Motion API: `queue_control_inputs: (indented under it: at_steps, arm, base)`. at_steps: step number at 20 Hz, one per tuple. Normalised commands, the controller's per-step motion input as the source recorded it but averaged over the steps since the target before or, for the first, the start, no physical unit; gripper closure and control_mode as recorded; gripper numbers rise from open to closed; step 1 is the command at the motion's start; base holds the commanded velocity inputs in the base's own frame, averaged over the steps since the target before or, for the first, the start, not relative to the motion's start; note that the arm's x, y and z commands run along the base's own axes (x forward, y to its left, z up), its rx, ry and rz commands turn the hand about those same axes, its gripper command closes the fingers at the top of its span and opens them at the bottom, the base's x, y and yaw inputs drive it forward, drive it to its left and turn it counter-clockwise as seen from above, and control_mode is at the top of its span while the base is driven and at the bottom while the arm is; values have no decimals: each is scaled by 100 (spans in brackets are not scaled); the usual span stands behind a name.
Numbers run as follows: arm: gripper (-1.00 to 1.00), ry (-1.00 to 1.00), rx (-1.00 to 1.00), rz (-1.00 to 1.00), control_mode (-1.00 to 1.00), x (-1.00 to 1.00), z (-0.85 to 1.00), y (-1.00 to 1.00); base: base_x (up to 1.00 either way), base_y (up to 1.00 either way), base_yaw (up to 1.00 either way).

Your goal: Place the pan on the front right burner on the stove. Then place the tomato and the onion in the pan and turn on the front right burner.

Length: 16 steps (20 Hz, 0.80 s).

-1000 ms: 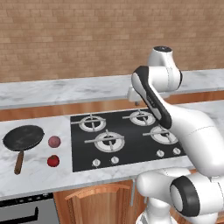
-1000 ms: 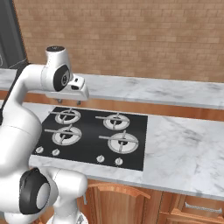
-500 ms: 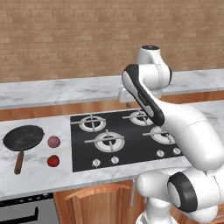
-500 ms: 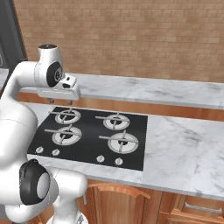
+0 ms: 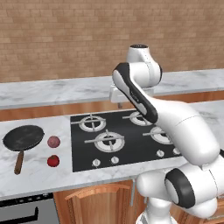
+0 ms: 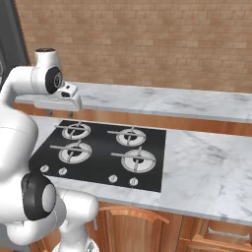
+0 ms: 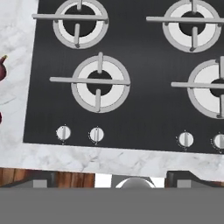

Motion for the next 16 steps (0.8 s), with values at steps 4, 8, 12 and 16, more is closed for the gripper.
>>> queue_control_inputs:
  at_steps: [4, 8, 12, 16]
  arm:
    - [-100, 3, 0, 0, -100, 0, -1, 44]
    - [-100, 4, 0, 0, -100, -1, -4, 51]
    - [-100, 4, 0, 0, -100, -5, -5, 54]
    - [-100, 2, 0, 0, -100, -8, -4, 56]
  base:
    - [0, 0, 0]
    - [0, 0, 0]
    - [0, 0, 0]
    - [0, 0, 0]
